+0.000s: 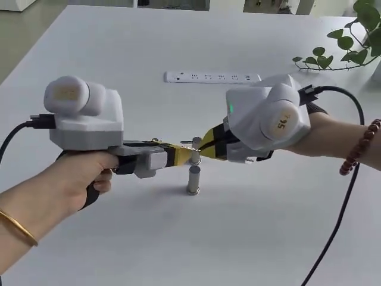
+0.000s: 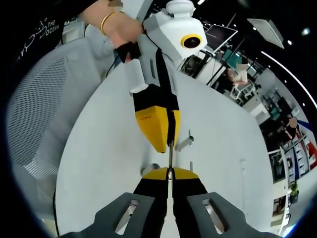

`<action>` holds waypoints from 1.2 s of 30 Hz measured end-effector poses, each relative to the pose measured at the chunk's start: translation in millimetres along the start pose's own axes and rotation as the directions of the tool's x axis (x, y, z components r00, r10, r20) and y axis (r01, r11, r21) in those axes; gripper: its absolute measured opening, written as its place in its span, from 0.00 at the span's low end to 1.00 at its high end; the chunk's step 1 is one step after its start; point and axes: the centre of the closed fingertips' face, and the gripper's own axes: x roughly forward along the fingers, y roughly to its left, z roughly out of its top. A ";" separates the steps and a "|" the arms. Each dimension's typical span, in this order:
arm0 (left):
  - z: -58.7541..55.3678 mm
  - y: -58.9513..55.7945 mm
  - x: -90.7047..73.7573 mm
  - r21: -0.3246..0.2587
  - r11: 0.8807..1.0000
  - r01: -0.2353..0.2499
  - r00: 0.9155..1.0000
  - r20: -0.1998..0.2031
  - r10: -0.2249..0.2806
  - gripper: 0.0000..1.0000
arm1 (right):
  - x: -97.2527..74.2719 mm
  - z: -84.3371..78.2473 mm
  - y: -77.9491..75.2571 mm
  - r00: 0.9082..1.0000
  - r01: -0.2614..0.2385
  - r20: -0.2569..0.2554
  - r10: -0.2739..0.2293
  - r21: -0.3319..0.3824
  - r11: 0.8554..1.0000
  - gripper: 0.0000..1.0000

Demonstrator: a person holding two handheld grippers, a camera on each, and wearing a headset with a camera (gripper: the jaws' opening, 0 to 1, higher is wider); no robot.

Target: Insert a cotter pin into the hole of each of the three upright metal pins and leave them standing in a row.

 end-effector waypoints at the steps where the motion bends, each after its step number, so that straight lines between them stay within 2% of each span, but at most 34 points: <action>1: -0.1 -1.1 0.6 -0.008 1.000 0.005 1.000 -0.002 -0.005 0.09 | 0.1 1.5 0.5 1.000 -0.001 0.000 0.001 -0.011 1.000 0.00; 5: -1.4 -1.3 2.1 -0.006 1.000 0.005 1.000 -0.013 -0.005 0.05 | 0.6 3.5 1.9 1.000 -0.007 0.001 0.007 -0.027 1.000 0.00; 13: -3.9 1.5 3.5 -0.038 0.999 -0.007 1.000 -0.017 0.006 0.01 | 2.3 4.2 3.9 1.000 -0.009 -0.003 0.009 -0.044 0.999 0.00; 20: -4.8 1.9 4.1 -0.021 1.000 -0.004 1.000 -0.017 0.003 0.01 | 3.4 3.7 4.5 1.000 -0.010 -0.003 0.010 -0.032 0.999 0.00; 21: -3.7 1.5 4.0 0.007 1.000 -0.005 1.000 -0.009 0.005 0.01 | 3.2 3.9 3.8 1.000 -0.006 0.002 0.006 -0.019 1.000 0.00; 25: -3.1 0.5 3.5 0.022 1.000 -0.001 1.000 -0.009 0.001 0.00 | 2.1 4.1 4.8 1.000 -0.018 0.022 0.018 0.023 1.000 0.00; 30: -2.2 0.3 3.1 0.047 0.999 0.001 1.000 -0.006 -0.001 0.00 | 1.4 5.2 3.8 0.997 -0.036 0.066 0.028 0.138 0.990 0.00; 31: -1.9 0.3 2.6 0.054 0.999 0.002 1.000 -0.005 -0.002 0.00 | 1.0 5.3 3.4 0.996 -0.047 0.085 0.032 0.181 0.982 0.00; 34: -1.7 0.4 1.7 0.065 0.998 0.004 1.000 -0.004 -0.004 0.00 | 0.2 4.5 3.0 0.994 -0.057 0.105 0.033 0.234 0.971 0.00; 36: -4.0 0.3 0.9 0.074 0.997 -0.001 1.000 -0.011 0.002 0.00 | -0.6 4.0 3.9 0.992 -0.075 0.121 0.040 0.294 0.953 0.03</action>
